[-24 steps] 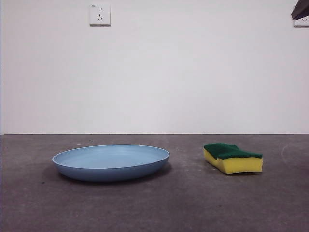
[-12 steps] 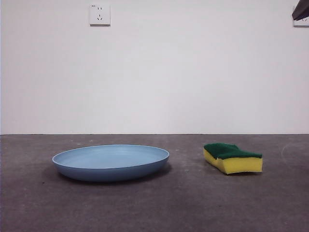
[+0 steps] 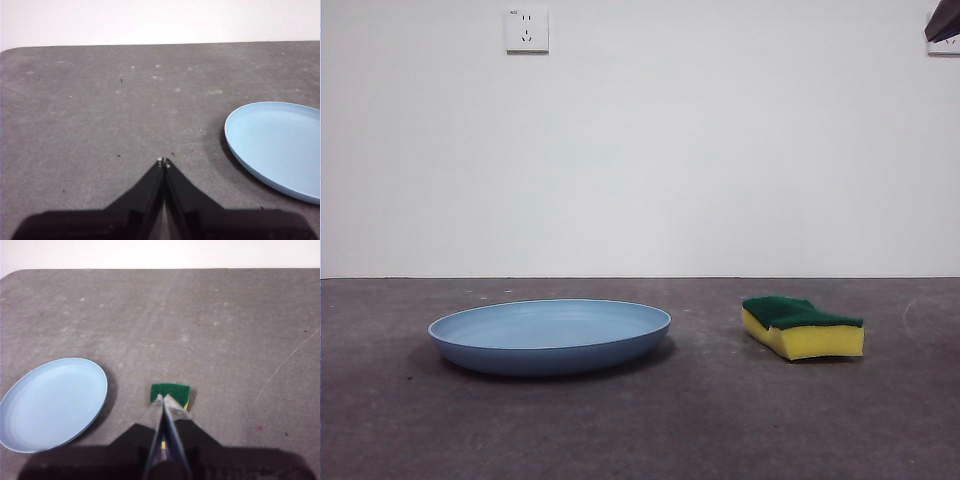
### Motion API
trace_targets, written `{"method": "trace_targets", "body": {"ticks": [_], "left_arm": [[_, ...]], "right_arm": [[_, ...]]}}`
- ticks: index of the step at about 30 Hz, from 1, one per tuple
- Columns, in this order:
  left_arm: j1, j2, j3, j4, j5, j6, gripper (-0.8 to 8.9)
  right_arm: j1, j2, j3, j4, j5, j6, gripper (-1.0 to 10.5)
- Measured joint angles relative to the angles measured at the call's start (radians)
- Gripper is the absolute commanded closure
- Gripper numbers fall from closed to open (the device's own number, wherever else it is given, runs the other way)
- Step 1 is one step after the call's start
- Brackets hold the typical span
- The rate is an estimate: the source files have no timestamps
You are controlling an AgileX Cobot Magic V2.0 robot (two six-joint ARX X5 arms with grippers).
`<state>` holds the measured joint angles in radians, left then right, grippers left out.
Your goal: Pick up the plate,pick up the cloth,clean the plate with the cloth
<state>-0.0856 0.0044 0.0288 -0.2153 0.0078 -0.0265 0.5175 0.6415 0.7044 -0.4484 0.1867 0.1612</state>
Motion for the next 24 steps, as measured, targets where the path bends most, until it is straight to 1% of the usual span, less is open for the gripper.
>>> {"method": "trace_targets", "body": {"ticks": [3,6,10,12,16,19,22,24], "left_arm": [[0.000,0.000,0.000,0.000,0.000,0.000,8.15],[0.000,0.000,0.000,0.000,0.000,0.000,8.15],[0.000,0.000,0.000,0.000,0.000,0.000,8.15],[0.000,0.000,0.000,0.000,0.000,0.000,8.15],[0.000,0.000,0.000,0.000,0.000,0.000,8.15],[0.000,0.000,0.000,0.000,0.000,0.000,8.15],[0.000,0.000,0.000,0.000,0.000,0.000,8.15],[0.000,0.000,0.000,0.000,0.000,0.000,8.15]], "right_arm": [[0.000,-0.002,0.000,0.000,0.002,-0.002,9.6],[-0.011,-0.029,0.000,-0.007,0.024,-0.040,9.6],[-0.093,-0.092,-0.007,-0.003,0.022,-0.137,9.6],[-0.150,-0.126,-0.027,-0.001,0.007,-0.168,9.6],[-0.275,-0.204,-0.098,0.010,-0.117,-0.200,9.6],[-0.358,-0.280,-0.187,0.083,-0.203,-0.227,9.6],[-0.410,-0.351,-0.281,0.184,-0.281,-0.246,9.6],[-0.427,-0.390,-0.343,0.246,-0.313,-0.254,9.6]]}}
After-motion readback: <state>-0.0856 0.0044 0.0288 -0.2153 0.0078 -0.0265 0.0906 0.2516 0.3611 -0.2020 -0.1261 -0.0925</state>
